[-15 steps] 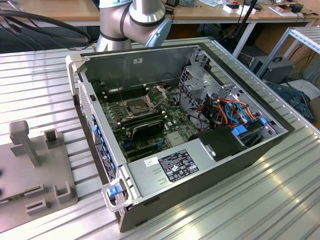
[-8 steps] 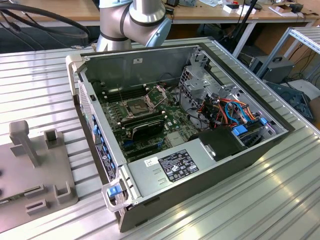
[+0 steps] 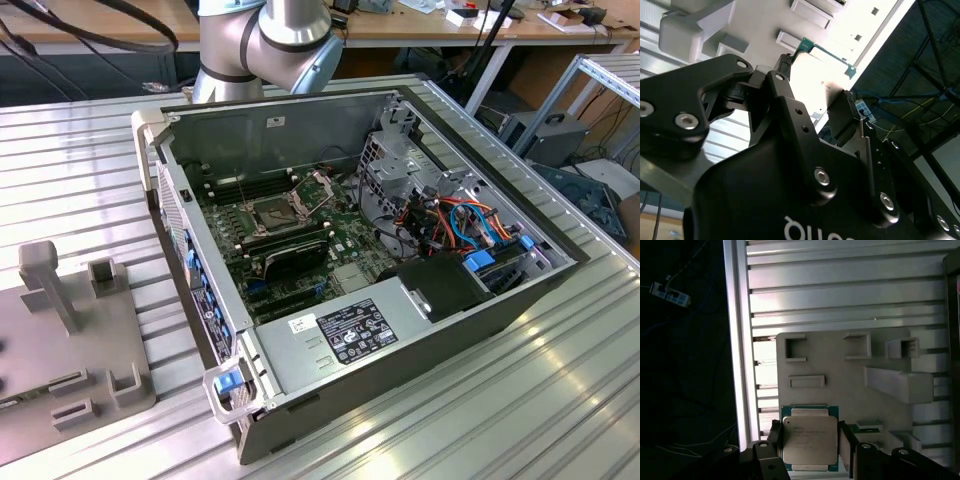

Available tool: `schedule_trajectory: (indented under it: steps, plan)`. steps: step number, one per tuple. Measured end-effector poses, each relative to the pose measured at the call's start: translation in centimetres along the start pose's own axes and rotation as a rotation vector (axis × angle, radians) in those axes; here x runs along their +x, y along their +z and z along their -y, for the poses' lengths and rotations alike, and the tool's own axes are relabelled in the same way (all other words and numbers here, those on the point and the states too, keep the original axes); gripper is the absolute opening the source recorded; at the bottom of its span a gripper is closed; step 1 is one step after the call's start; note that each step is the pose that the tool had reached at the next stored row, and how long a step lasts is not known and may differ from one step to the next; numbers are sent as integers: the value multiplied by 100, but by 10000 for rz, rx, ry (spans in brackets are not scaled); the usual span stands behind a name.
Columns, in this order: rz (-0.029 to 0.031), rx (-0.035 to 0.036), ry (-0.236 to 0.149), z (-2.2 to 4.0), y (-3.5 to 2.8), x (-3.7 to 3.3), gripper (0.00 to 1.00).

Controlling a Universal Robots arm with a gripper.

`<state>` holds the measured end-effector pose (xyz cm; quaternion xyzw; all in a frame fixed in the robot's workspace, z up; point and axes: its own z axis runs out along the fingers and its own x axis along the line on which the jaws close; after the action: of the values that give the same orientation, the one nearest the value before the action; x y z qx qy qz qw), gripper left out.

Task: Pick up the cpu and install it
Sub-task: 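Pick up the cpu and move it towards the insertion slot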

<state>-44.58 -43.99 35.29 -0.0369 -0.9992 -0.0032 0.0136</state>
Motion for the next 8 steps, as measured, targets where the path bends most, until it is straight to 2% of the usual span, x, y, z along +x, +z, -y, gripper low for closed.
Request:
schedule_trajectory:
  steps: [3,8]
  plan:
    - [1,-1,0,0,-57,1,55]
    - [-1,-1,0,-1,-195,5,55]
